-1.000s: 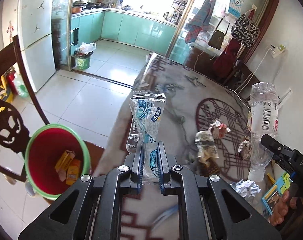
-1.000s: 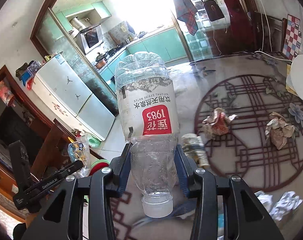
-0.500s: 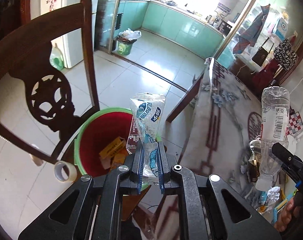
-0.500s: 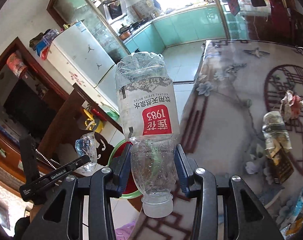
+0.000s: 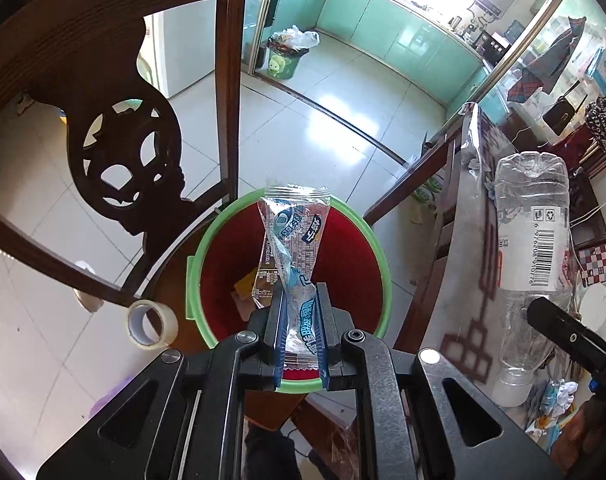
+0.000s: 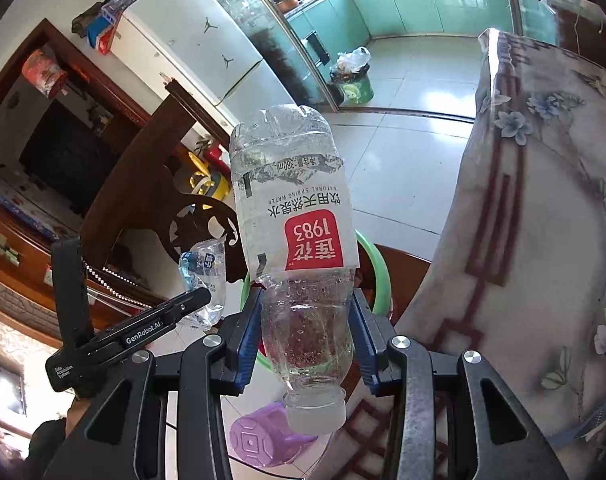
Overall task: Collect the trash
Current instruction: 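Carry the bottle and wrapper over the red bin and open both tools, then grasp the brown cigarette pack with the left tool while the right tool grasps crumpled paper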
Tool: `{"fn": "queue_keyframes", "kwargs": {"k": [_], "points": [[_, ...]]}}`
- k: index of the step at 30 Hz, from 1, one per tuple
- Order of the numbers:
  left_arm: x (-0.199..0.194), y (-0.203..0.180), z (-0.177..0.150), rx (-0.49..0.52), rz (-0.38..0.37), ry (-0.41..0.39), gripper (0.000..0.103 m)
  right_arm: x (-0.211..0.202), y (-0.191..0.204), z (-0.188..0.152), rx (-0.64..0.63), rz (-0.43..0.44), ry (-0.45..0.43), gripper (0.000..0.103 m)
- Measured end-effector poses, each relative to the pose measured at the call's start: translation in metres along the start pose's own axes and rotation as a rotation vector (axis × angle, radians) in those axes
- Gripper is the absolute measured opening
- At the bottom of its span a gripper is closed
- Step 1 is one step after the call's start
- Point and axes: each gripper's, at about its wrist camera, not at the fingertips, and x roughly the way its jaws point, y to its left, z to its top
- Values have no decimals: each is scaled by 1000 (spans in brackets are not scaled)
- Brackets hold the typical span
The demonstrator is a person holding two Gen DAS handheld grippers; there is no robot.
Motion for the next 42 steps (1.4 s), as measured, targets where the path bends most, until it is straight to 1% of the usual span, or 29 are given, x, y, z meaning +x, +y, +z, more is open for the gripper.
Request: {"fn": "queue_keyframes", "kwargs": {"k": [8, 17, 18, 19, 20, 22, 23, 24, 25, 26, 29, 32, 35, 38, 42], "points": [[10, 4, 10, -5, 7, 23, 12, 37, 5, 6, -4, 5, 65, 40], [15, 8, 15, 0, 16, 38, 12, 60, 8, 14, 14, 3, 94, 40], [15, 9, 16, -2, 18, 38, 15, 60, 8, 13, 11, 1, 96, 40], [15, 10, 16, -8, 26, 37, 25, 63, 9, 13, 7, 3, 95, 40], [15, 12, 17, -17, 33, 34, 30, 64, 11, 13, 4, 9, 88, 40], [12, 16, 19, -41, 38, 17, 62, 68, 13, 14, -5, 26, 80, 41], [11, 19, 19, -46, 43, 5, 68, 69, 15, 14, -9, 34, 78, 45], [8, 20, 19, -49, 52, -10, 76, 70, 15, 15, -11, 36, 73, 55], [5, 21, 19, -50, 63, -23, 80, 70, 15, 15, -11, 36, 64, 60], [3, 22, 20, -48, 72, -30, 81, 69, 16, 15, -11, 40, 53, 65], [-4, 23, 20, -45, 87, -46, 81, 65, 17, 16, -13, 53, 35, 66], [-13, 17, 19, -42, 78, -79, 81, 47, 13, 13, -23, 51, 6, 66], [-19, -4, 17, -19, 49, -105, 81, 14, -3, 7, -11, 22, -46, 66], [-19, -39, 14, 28, -11, -108, 81, -33, -29, -4, 20, -31, -96, 66], [-17, -99, 6, 117, -107, -89, 81, -105, -70, -22, 44, -134, -168, 66]]}}
